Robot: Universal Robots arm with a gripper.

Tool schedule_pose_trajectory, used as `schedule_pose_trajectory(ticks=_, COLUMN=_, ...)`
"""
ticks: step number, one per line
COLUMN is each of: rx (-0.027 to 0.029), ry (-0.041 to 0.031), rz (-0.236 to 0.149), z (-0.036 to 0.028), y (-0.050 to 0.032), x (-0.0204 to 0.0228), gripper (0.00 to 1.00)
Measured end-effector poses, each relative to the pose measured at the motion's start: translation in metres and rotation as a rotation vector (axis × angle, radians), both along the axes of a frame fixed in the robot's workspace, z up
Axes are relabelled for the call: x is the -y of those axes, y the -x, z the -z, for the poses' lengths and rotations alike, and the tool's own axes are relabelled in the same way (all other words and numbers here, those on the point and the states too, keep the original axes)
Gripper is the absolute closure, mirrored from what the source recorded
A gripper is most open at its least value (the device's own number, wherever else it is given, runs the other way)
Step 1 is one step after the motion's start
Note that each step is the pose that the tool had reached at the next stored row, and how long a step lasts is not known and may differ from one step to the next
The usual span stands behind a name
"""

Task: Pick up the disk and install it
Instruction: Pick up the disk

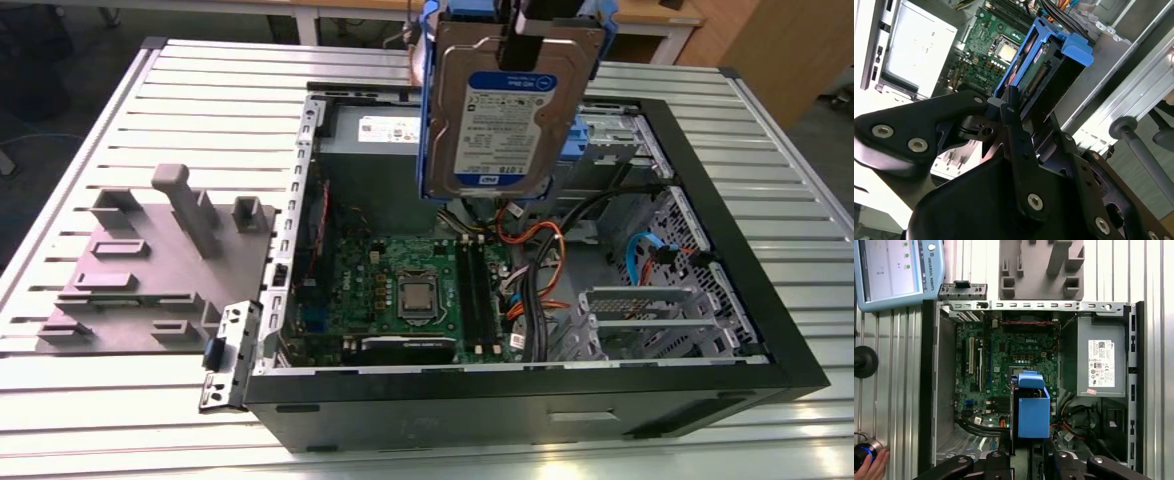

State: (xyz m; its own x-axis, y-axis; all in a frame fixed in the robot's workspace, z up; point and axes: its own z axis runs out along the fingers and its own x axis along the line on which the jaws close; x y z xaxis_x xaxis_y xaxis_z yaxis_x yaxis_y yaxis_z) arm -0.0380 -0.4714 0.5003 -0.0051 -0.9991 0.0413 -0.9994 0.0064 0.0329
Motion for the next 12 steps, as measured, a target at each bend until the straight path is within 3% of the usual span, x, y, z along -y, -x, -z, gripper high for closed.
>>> schedule_pose_trajectory(ticks=12, rx=0.0, ry=0.0144, rz=0.0, z=0.0, y=0.0, x=0.0211, gripper=0.65)
